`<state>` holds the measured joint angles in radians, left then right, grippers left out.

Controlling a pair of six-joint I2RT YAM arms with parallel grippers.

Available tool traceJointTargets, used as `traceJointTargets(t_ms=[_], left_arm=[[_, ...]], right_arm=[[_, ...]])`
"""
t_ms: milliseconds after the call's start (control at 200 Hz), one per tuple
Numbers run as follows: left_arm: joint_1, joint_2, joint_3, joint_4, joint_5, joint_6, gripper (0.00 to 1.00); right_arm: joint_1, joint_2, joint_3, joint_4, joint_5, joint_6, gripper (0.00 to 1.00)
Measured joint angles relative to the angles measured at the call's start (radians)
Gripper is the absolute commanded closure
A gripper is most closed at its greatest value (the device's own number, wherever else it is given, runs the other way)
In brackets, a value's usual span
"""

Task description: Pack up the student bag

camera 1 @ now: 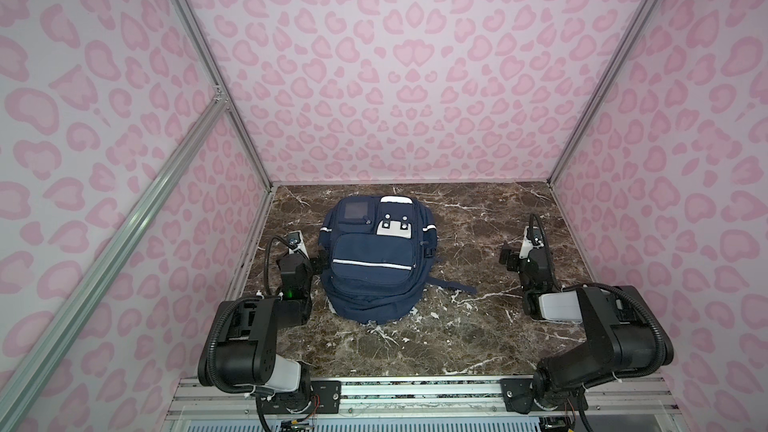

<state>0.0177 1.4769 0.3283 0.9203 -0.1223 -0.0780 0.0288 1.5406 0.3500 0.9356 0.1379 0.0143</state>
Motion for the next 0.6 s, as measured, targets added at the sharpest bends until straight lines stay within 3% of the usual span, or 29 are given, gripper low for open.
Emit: traceJointTargets(t_ms=[600], left_arm=[[-0.003, -0.001, -0.001, 0.023, 0.011, 0.003, 0.02]], right_arm=[[0.002, -0.037, -0.018, -0.012, -0.044, -0.012, 0.0]])
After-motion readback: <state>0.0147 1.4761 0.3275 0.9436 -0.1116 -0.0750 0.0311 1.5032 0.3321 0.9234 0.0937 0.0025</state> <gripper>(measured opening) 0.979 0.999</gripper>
